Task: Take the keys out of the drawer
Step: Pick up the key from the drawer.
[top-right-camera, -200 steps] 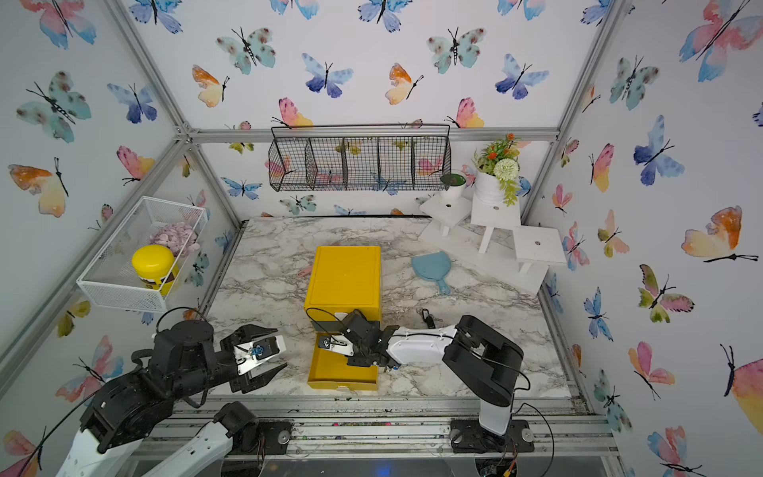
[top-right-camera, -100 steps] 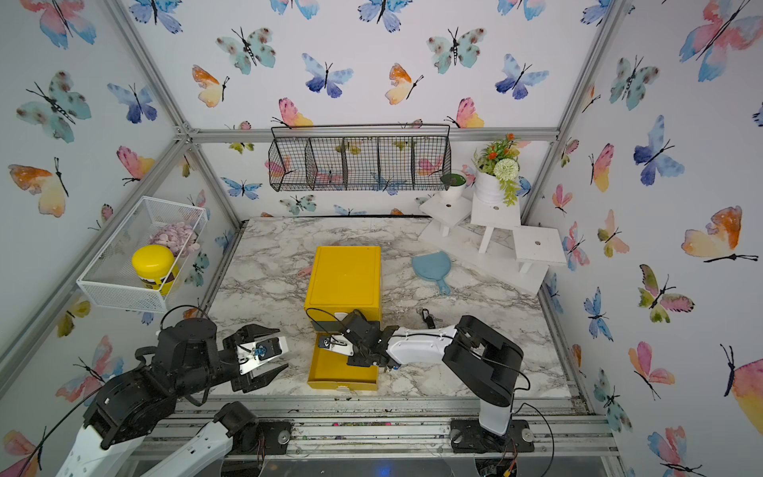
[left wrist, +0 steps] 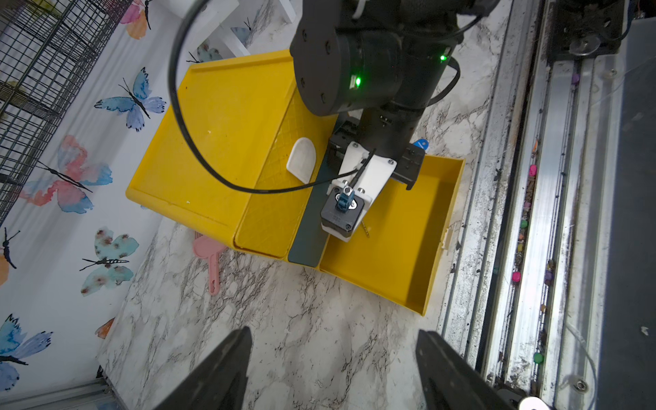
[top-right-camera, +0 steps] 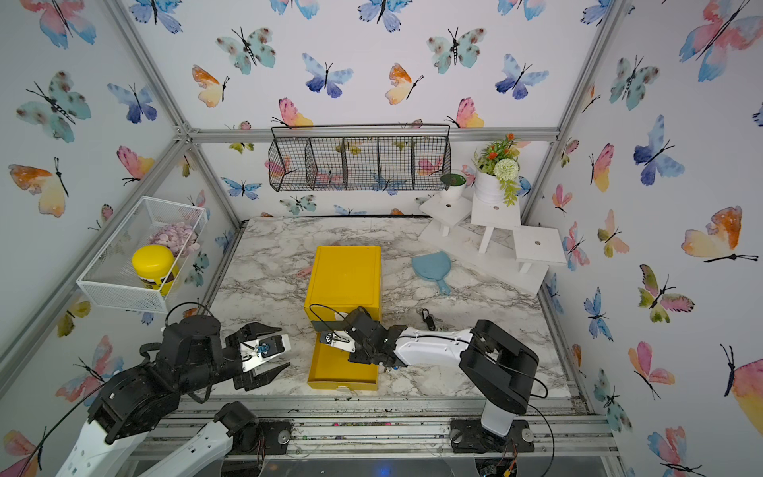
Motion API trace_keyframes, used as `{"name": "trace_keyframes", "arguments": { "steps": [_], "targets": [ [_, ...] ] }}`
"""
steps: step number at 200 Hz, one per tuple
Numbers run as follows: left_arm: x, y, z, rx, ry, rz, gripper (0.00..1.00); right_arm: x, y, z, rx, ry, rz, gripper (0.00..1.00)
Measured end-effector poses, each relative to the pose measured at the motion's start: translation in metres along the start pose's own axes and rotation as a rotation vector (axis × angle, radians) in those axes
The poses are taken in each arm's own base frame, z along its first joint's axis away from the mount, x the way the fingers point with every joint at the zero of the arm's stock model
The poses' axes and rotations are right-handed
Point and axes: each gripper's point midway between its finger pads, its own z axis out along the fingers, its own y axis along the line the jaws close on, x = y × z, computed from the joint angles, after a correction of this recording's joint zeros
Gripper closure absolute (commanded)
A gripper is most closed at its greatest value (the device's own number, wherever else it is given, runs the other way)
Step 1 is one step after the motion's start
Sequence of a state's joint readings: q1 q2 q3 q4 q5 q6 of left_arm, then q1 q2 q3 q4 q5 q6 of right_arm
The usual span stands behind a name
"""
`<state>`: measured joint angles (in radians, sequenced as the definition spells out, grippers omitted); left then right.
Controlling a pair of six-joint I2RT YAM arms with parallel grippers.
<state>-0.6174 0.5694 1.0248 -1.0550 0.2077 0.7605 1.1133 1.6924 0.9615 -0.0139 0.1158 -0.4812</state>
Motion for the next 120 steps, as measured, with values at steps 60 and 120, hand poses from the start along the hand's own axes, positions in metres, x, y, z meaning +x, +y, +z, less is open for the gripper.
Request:
{"name": "trace_keyframes", "arguments": {
  "steps": [60, 120],
  "targets": [
    [-0.008, 0.006, -0.003, -0.010, -0.011, 0.014, 0.22, -0.024, -0.004, -0.030, -0.009, -0.101, 0.003, 0.95],
    [-0.016, 0.014, 0.003, -0.009, -0.016, 0.069, 0.22, -0.053, -0.006, -0.086, -0.064, -0.232, 0.019, 0.95]
  ]
}}
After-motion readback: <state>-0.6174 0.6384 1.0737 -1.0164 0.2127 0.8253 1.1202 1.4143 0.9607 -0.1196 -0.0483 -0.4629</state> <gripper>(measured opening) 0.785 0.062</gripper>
